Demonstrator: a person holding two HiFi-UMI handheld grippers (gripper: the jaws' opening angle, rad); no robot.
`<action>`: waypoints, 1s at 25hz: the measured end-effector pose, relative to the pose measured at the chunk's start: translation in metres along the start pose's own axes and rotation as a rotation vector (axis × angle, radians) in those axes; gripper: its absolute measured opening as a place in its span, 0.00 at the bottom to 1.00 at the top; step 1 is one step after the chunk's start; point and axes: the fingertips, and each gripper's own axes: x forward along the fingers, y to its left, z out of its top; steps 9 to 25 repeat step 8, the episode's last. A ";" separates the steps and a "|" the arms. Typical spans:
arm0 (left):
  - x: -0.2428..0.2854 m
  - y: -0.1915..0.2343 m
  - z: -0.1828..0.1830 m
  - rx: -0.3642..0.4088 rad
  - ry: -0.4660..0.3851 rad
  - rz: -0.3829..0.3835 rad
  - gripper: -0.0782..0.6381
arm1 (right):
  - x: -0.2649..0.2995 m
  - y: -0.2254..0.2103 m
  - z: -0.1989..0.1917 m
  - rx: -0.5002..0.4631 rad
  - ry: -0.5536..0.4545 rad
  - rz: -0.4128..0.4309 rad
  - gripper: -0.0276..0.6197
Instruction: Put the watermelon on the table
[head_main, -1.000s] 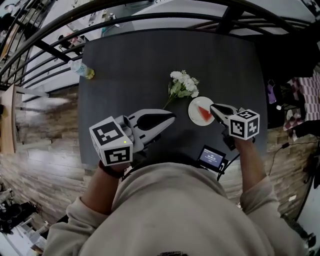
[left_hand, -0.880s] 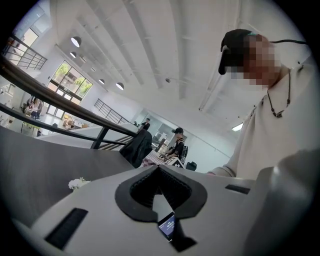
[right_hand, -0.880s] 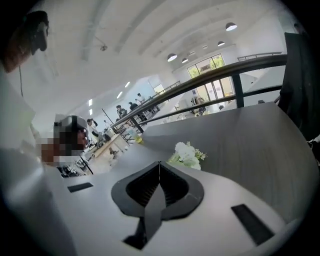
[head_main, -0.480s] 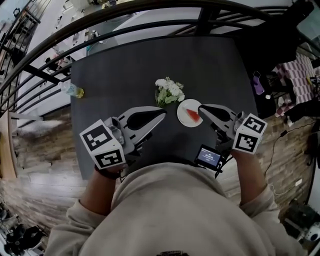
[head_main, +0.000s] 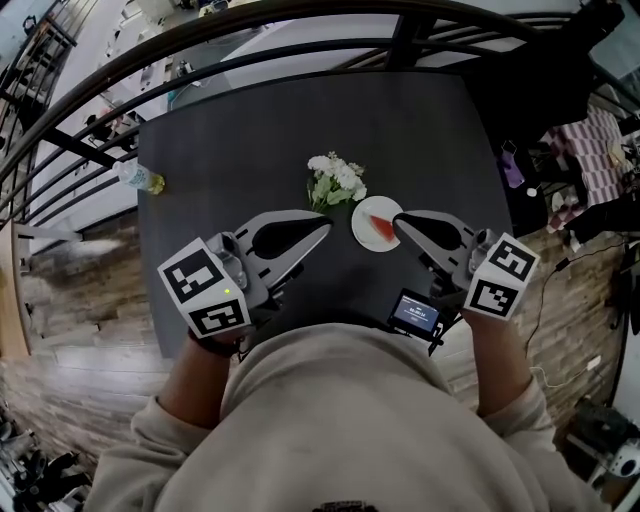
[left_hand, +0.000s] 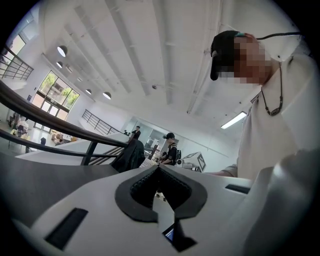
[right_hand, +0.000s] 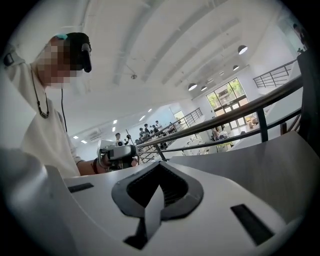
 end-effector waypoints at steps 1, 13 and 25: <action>0.000 0.000 0.000 0.001 0.003 0.000 0.12 | 0.000 0.001 0.000 0.000 0.001 0.001 0.06; 0.001 -0.004 -0.003 0.004 0.011 -0.007 0.12 | -0.001 0.002 -0.001 -0.001 -0.001 0.004 0.06; 0.001 -0.004 -0.003 0.004 0.011 -0.007 0.12 | -0.001 0.002 -0.001 -0.001 -0.001 0.004 0.06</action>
